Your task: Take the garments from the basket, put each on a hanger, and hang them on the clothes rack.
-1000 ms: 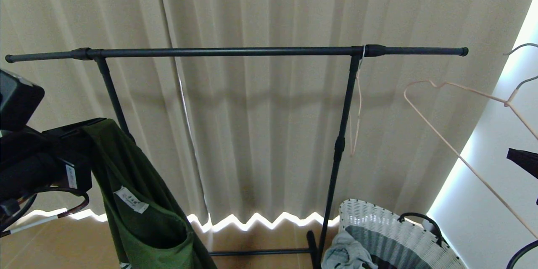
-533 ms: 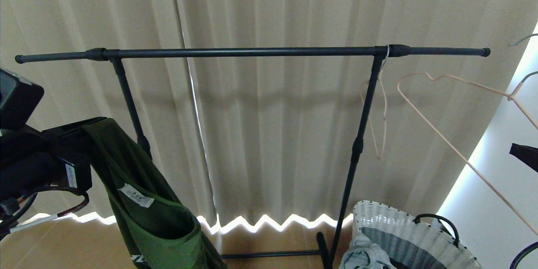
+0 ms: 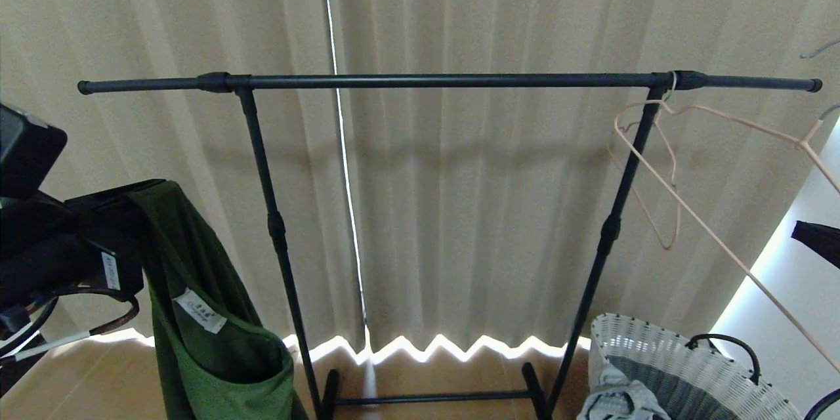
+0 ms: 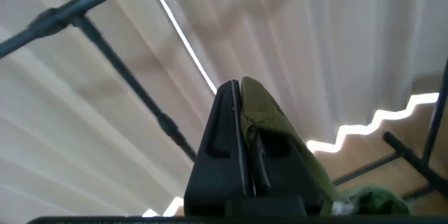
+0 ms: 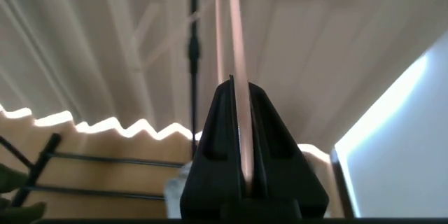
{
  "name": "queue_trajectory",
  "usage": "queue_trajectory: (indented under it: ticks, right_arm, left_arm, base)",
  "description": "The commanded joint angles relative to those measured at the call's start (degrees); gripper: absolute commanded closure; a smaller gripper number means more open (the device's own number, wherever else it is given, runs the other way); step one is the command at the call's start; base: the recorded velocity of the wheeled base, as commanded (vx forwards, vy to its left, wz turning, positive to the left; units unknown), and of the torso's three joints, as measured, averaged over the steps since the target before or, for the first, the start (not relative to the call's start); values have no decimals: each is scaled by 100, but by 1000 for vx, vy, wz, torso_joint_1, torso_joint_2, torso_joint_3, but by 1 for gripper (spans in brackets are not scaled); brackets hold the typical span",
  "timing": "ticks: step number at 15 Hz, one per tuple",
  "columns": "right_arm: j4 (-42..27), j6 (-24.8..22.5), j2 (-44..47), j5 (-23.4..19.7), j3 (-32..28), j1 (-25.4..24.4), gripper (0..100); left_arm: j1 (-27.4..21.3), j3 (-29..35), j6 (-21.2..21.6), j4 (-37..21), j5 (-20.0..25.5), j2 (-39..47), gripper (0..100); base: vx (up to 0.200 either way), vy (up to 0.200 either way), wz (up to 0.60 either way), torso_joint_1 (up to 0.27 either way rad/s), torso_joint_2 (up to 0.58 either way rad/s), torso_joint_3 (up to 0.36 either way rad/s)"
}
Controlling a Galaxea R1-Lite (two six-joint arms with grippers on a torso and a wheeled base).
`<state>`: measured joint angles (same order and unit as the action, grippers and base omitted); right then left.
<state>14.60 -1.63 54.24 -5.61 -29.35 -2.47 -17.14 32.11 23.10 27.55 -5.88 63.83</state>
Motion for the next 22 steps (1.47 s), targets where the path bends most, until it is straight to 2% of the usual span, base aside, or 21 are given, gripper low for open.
queue_trajectory:
  ticks: [1, 4, 6, 8, 9, 10, 12, 14, 17, 18, 21, 22]
  right_arm:
    - [-1, -4, 43, -2, 9, -271, 100]
    - [7, 40, 272, -37, -35, -754, 100]
    - [7, 313, 579, -617, -149, -1053, 100]
    - [7, 436, 1001, -1267, -343, -1124, 100]
    - [7, 436, 1133, -1373, -413, -1159, 100]
    - [16, 445, 1362, -1461, -554, -1414, 100]
    - [16, 462, 1572, -1452, -598, -1721, 100]
    - [25, 453, 1696, -1434, -606, -2064, 100]
    - [16, 453, 1511, -1434, -624, -2363, 100]
    - [16, 524, 1458, -1443, -615, -2618, 100]
    - [51, 594, 1485, -1461, -730, -2925, 100]
    - [139, 612, 1485, -1470, -747, -3295, 100]
  left_arm:
    - [0, -3, 1, -4, -1, 15, 100]
    - [0, -3, 28, 5, -1, 51, 100]
    - [0, -56, 212, 5, -1, 68, 100]
    - [0, -29, 335, 5, -10, 68, 100]
    - [9, -12, 335, -4, -28, 77, 100]
    - [9, 32, 335, -22, -80, 77, 100]
    - [0, 59, 335, -39, -107, 174, 100]
    - [0, 340, 265, -22, -353, 560, 100]
    - [-26, 1157, 248, -57, -863, 1263, 100]
    - [-79, 1614, 239, -48, -1074, 1694, 100]
    - [-307, 2150, 54, -83, -1100, 2107, 100]
    - [-395, 2300, -51, -285, -1109, 2221, 100]
  base:
    - [0, 0, 0, 0, 0, 0]
    - [0, 0, 0, 0, 0, 0]
    - [0, 0, 0, 0, 0, 0]
    - [0, 0, 0, 0, 0, 0]
    - [0, 0, 0, 0, 0, 0]
    - [0, 0, 0, 0, 0, 0]
    - [0, 0, 0, 0, 0, 0]
    - [0, 0, 0, 0, 0, 0]
    - [0, 0, 0, 0, 0, 0]
    - [0, 0, 0, 0, 0, 0]
    - [0, 0, 0, 0, 0, 0]
    - [0, 0, 0, 0, 0, 0]
